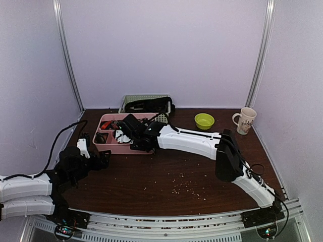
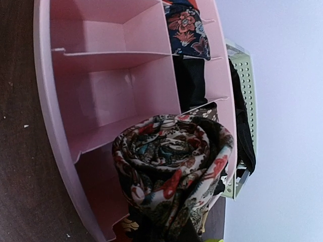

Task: Roll the ties
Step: Place the tie in the storage box.

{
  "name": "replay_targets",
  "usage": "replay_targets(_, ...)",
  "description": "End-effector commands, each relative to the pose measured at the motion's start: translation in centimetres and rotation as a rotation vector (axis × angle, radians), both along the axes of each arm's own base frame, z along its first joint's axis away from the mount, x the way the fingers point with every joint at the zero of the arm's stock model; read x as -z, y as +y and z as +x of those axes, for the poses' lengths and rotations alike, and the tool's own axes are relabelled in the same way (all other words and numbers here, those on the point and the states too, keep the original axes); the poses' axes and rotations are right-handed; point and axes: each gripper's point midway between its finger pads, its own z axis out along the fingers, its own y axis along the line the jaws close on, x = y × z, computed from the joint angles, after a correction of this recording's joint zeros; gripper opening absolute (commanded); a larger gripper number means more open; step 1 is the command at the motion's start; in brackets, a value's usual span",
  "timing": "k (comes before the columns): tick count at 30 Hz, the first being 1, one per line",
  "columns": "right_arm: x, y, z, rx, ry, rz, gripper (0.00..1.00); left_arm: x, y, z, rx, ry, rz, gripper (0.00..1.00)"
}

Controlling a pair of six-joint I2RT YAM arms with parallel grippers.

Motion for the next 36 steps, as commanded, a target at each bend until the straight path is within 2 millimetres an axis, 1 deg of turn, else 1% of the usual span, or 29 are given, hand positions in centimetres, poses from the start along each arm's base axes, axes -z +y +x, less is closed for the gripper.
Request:
replay_targets(1,1.0,0.1,0.7,0.009,-0.048,-0.050,0.00,-1.0,0.9,0.6,-0.048,-0.038,0.030,0.98)
replay_targets(4,2.9,-0.4,1.1,0.014,-0.048,-0.096,0.00,-2.3,1.5,1.5,-0.089,-0.033,0.075,0.98)
replay_targets(5,3.4,-0.6,1.3,0.018,-0.046,-0.107,0.00,-2.3,1.6,1.7,-0.091,-0.022,0.086,0.98)
replay_targets(6,3.8,-0.8,1.4,0.019,-0.046,-0.121,0.00,-3.5,1.5,2.4,-0.101,-0.031,0.079,0.98)
replay_targets(7,4.2,-1.0,1.6,0.021,-0.052,-0.140,0.00,-4.0,1.5,2.8,-0.103,-0.026,0.082,0.98)
replay_targets(9,4.2,-1.4,1.6,0.022,-0.063,-0.173,0.00,-4.8,1.5,3.8,-0.104,-0.017,0.094,0.98)
replay_targets(10,4.1,-1.5,1.5,0.020,-0.060,-0.178,0.00,-5.8,1.2,4.5,-0.095,-0.023,0.092,0.98)
replay_targets(12,3.3,-1.6,1.1,0.016,-0.055,-0.175,0.00,-7.1,0.5,5.8,-0.046,-0.025,0.110,0.98)
replay_targets(14,2.9,-1.7,0.7,0.009,-0.054,-0.180,0.00,-8.1,-0.1,7.4,0.000,-0.005,0.146,0.96)
replay_targets(16,2.6,-1.5,0.5,-0.004,-0.052,-0.173,0.00,-8.6,-1.6,9.0,0.095,0.026,0.204,0.93)
replay_targets(18,2.7,-1.3,0.5,-0.011,-0.050,-0.166,0.00,-8.4,-3.6,10.7,0.205,0.076,0.264,0.88)
replay_targets(19,2.8,-1.3,0.6,-0.025,-0.058,-0.189,0.00,-8.1,-4.5,11.4,0.256,0.105,0.295,0.85)
replay_targets(22,3.5,-1.4,0.6,-0.021,-0.064,-0.216,0.00,-7.3,-6.0,13.7,0.333,0.159,0.348,0.75)
replay_targets(26,3.9,-2.0,0.9,0.010,-0.082,-0.225,0.00,-7.7,-7.6,15.5,0.423,0.179,0.321,0.61)
replay_targets(27,4.0,-2.1,0.8,0.010,-0.079,-0.221,0.00,-7.9,-8.2,15.8,0.451,0.179,0.311,0.58)
replay_targets(29,3.8,-2.0,0.8,0.012,-0.087,-0.201,0.00,-7.2,-8.9,16.3,0.489,0.208,0.321,0.54)
replay_targets(30,3.8,-2.0,0.7,0.010,-0.088,-0.199,0.00,-7.2,-9.3,16.6,0.513,0.216,0.323,0.50)
replay_targets(33,3.4,-1.9,0.7,0.008,-0.093,-0.194,0.00,-5.4,-9.6,16.9,0.546,0.273,0.348,0.44)
replay_targets(36,3.1,-1.8,0.7,0.005,-0.094,-0.188,0.00,-4.2,-10.4,16.9,0.593,0.300,0.342,0.40)
